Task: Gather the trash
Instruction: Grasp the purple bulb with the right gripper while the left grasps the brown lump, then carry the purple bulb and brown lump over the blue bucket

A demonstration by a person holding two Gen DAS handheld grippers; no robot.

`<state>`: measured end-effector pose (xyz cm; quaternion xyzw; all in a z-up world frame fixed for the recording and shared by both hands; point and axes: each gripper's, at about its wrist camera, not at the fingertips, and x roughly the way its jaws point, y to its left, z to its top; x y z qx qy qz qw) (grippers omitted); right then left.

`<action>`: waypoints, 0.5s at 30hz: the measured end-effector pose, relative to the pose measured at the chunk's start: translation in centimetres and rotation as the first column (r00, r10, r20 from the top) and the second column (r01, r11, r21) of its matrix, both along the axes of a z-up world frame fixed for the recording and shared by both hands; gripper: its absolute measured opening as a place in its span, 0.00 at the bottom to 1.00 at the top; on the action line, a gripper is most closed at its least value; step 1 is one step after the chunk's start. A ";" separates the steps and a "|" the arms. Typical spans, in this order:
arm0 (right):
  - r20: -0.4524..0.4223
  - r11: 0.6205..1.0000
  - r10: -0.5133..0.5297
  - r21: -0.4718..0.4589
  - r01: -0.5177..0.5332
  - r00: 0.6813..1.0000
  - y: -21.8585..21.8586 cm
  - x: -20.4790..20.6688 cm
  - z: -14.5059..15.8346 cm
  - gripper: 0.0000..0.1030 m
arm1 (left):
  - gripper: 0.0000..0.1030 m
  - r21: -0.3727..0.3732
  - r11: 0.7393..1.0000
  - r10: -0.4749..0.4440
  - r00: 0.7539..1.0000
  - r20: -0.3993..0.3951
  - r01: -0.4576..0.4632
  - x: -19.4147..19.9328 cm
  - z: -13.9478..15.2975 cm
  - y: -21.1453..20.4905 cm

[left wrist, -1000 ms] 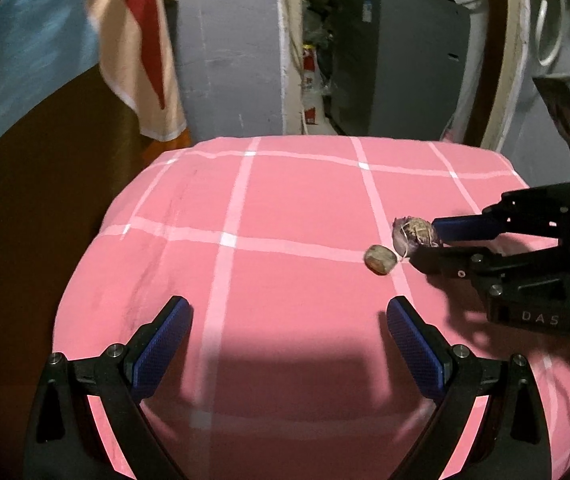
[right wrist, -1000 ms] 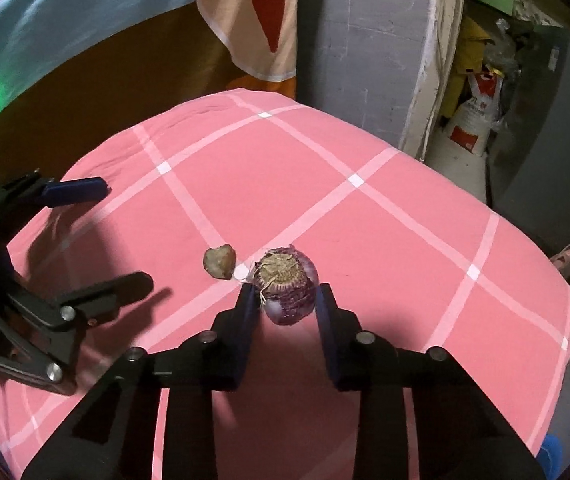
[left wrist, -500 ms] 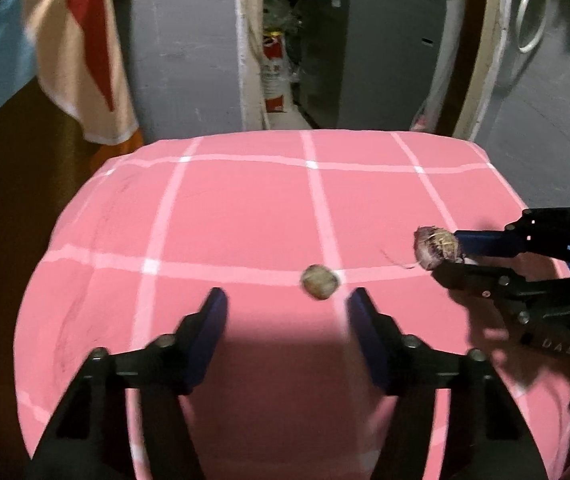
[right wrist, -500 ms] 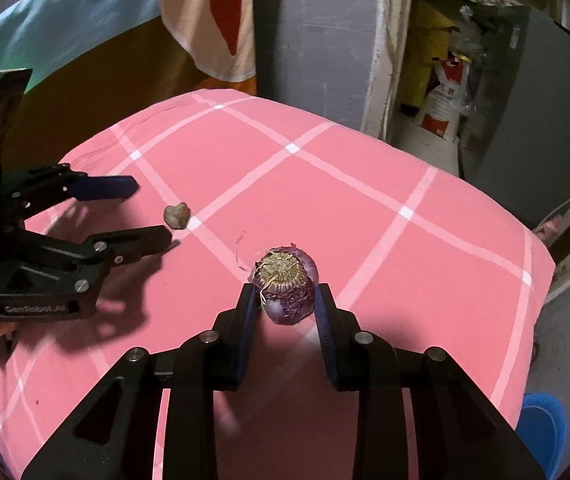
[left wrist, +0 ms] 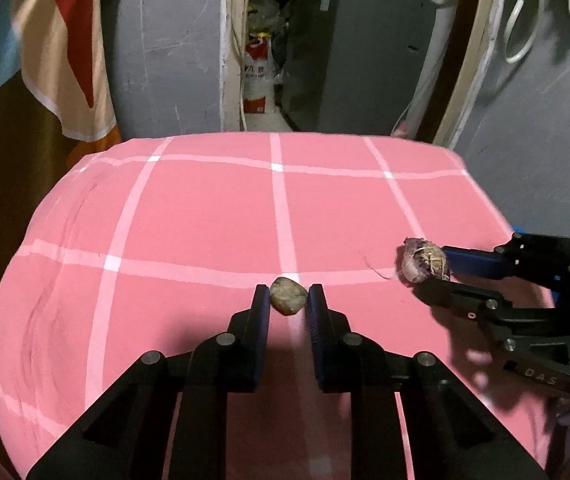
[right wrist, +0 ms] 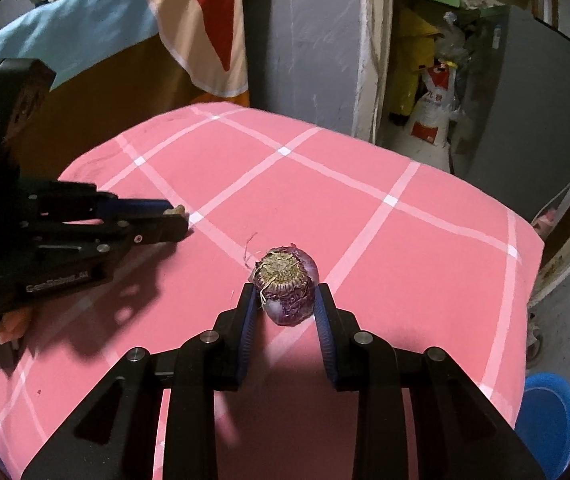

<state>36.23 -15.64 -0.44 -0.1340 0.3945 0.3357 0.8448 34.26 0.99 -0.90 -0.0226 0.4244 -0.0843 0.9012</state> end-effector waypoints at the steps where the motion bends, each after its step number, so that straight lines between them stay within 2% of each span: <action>1: 0.017 1.000 -0.007 0.014 0.007 1.000 -0.3 -0.3 0.3 0.26 | 0.15 -0.016 1.000 0.005 1.000 0.014 -0.005 -0.4 0.2 0.0; 8: 0.129 0.989 -0.066 0.140 0.048 0.989 -2.3 -2.9 1.9 0.26 | 0.15 -0.131 0.991 0.038 0.986 0.164 -0.017 -4.1 2.6 -0.4; 10: 0.183 0.981 -0.088 0.188 0.053 0.979 -2.9 -4.3 2.8 0.26 | 0.15 -0.166 0.986 0.042 0.967 0.252 0.000 -5.7 3.8 -0.6; 15: 0.325 0.958 -0.162 0.277 0.070 0.932 -4.6 -8.4 5.4 0.26 | 0.15 -0.183 0.983 0.050 0.911 0.410 0.028 -9.2 6.2 -2.1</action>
